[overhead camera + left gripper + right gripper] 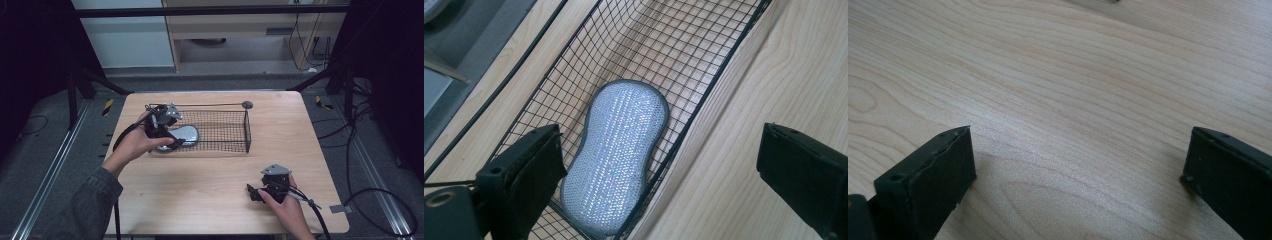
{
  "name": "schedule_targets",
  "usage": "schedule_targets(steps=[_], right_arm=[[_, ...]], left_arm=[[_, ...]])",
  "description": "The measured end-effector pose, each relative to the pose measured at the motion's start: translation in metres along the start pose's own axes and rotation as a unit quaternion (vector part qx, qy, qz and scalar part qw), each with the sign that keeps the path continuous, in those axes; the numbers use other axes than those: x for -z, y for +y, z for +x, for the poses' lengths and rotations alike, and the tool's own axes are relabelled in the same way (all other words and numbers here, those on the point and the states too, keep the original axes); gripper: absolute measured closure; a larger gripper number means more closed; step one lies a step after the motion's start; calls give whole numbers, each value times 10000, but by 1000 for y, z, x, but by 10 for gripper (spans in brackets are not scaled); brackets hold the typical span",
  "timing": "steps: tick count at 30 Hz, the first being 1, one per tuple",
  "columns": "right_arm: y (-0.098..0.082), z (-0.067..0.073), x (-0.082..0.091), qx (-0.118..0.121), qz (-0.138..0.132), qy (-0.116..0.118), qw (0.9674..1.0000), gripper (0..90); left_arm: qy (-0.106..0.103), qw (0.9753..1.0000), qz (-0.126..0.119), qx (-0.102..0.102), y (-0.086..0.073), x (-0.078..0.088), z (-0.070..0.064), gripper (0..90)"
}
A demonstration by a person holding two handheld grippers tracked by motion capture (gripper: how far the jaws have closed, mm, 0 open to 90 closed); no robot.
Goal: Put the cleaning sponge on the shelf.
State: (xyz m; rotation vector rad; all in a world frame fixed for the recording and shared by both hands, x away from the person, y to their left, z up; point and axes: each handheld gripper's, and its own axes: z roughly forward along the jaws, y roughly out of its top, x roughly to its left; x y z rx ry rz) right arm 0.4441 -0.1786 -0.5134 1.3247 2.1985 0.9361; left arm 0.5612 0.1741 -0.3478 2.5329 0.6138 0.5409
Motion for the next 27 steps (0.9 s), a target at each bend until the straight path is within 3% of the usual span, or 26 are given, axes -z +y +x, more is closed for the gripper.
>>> schedule_targets(steps=[16,21,27], right_arm=[[0,0,0,0,-1,-1,10000,5],[0,0,0,7,-2,-9,10000,6],[0,0,0,11,-2,-18,10000,6]], left_arm=[[191,9993,-150,296,-14,13,-34,32],[284,9979,-288,516,-27,17,-43,32],[431,9970,-291,577,-46,22,-57,32]])
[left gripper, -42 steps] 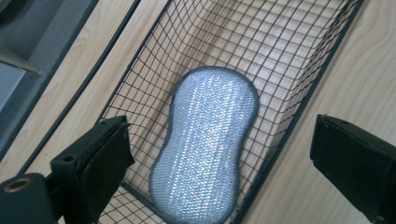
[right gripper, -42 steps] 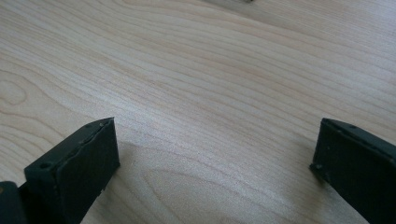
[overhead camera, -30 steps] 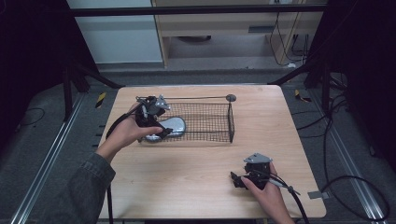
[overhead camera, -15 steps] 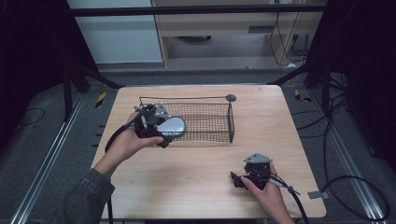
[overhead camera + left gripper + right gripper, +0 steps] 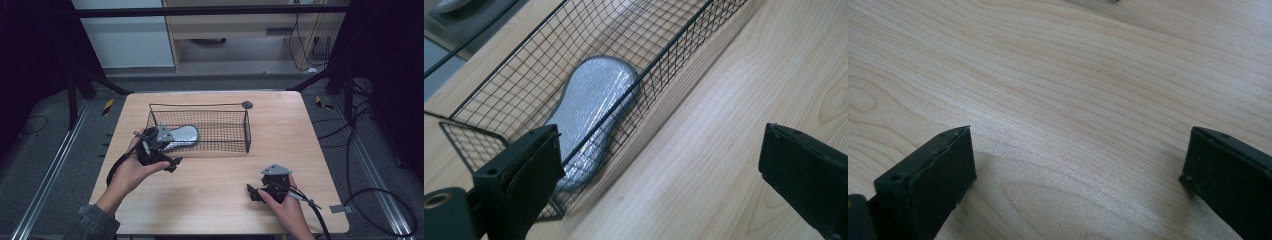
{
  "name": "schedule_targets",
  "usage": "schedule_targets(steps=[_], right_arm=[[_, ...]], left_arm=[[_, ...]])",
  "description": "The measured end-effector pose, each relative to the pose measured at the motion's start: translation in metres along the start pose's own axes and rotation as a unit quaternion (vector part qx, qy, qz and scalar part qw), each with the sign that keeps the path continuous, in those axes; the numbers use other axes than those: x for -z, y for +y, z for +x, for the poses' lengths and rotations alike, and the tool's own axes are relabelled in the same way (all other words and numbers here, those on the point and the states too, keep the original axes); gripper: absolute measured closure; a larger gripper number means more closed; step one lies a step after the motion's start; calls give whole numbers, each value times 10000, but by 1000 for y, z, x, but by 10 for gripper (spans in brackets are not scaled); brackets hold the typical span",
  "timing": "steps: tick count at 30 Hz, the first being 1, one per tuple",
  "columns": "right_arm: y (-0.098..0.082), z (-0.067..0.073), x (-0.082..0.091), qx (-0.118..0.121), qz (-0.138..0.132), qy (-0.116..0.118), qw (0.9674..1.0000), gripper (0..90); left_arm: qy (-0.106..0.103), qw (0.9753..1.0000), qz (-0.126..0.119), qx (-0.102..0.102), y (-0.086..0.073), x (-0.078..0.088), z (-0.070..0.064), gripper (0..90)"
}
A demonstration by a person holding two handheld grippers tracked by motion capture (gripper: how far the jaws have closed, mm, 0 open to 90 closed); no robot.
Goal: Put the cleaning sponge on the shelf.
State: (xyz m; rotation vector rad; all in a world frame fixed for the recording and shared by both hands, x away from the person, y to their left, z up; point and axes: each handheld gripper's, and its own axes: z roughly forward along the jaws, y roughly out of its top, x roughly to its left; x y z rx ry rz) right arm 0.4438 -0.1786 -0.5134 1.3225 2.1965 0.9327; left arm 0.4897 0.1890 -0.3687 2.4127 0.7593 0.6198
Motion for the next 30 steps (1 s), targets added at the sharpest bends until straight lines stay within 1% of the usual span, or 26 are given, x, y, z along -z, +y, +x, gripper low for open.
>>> schedule_targets(steps=[2,6,7,9,11,13,14,17,18,20,22,24,26,30], right_arm=[[0,0,0,3,0,-1,10000,6],[0,0,0,-2,0,3,10000,6],[0,0,0,-4,-1,6,10000,6],[0,0,0,-2,-1,-2,10000,6],[0,0,0,-2,-1,-3,10000,6],[0,0,0,-2,-1,-2,10000,6],[0,0,0,-1,-2,-2,10000,6],[0,0,0,-1,-2,-2,10000,6],[0,0,0,-8,-3,0,10000,6],[0,0,0,-10,-3,0,10000,6],[0,0,0,-9,-4,-1,10000,6],[0,0,0,-9,-4,-1,10000,6],[0,0,0,-7,-4,-1,10000,6],[0,0,0,-8,-5,-1,10000,6]], left_arm=[[-66,9999,-78,111,-7,2,-3,32],[-33,9998,-65,185,-18,5,-7,32],[-24,9997,-89,231,-21,4,-8,32],[47,9996,-59,268,-27,5,-9,33],[54,9993,-86,359,-34,5,-10,32],[71,9987,-115,496,-44,5,-11,34],[89,9984,-113,544,-49,4,-12,36],[42,9975,-66,703,-64,-1,-13,36],[54,9975,6,703,-69,-3,-13,36],[75,9966,26,818,-77,-6,-13,35],[99,9951,48,982,-89,-11,-12,35],[158,9944,177,1026,-100,-17,-10,35],[210,9927,284,1151,-110,-23,-5,35],[326,9887,342,1426,-126,-31,8,36]])
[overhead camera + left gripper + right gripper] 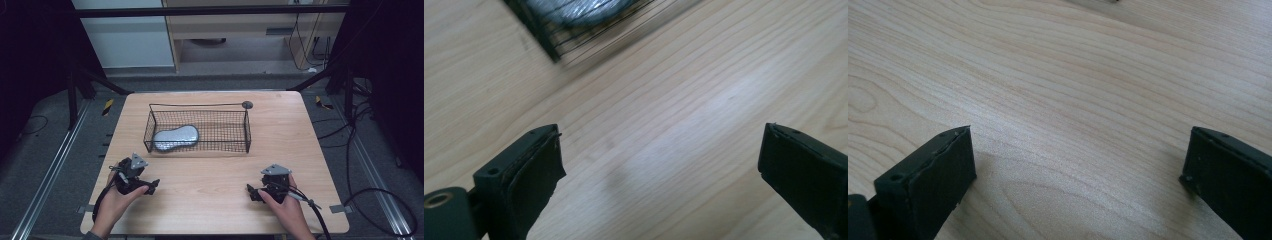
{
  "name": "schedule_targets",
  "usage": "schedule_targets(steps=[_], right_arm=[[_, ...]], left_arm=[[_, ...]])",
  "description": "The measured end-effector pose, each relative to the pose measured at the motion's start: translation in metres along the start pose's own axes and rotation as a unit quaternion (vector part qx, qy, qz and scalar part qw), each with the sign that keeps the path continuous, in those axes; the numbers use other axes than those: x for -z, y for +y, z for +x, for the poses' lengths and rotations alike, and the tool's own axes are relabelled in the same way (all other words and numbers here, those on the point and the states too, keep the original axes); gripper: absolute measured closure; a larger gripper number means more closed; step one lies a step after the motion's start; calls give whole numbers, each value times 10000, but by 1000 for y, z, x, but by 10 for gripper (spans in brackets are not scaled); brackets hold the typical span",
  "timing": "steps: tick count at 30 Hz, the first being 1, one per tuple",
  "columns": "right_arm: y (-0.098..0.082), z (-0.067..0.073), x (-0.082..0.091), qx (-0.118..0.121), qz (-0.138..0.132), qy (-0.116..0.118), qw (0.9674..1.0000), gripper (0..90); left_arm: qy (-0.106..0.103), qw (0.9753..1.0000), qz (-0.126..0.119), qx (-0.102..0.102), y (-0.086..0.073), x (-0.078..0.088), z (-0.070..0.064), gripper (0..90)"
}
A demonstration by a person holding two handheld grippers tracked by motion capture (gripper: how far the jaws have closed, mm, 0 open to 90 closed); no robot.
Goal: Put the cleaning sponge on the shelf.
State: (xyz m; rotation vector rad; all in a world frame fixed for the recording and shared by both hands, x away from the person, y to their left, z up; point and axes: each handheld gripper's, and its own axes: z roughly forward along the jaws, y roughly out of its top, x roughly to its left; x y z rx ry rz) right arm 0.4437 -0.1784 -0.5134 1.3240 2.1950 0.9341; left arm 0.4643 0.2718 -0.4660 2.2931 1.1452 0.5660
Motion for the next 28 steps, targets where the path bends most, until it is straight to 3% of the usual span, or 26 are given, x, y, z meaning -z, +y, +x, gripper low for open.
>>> schedule_targets(steps=[5,12,18,22,28], right_arm=[[0,0,0,4,4,2,10000,6],[0,0,0,5,5,3,10000,5],[0,0,0,0,7,11,10000,5],[0,0,0,3,7,6,10000,5],[0,0,0,1,10,21,10000,4]], left_arm=[[108,9994,12,316,-11,-13,18,36],[118,9987,39,491,-19,-26,27,33],[-98,9962,-272,827,-25,-34,30,0],[-70,9950,-579,816,-30,-36,29,0],[-72,9949,-595,805,-30,-36,29,0]])
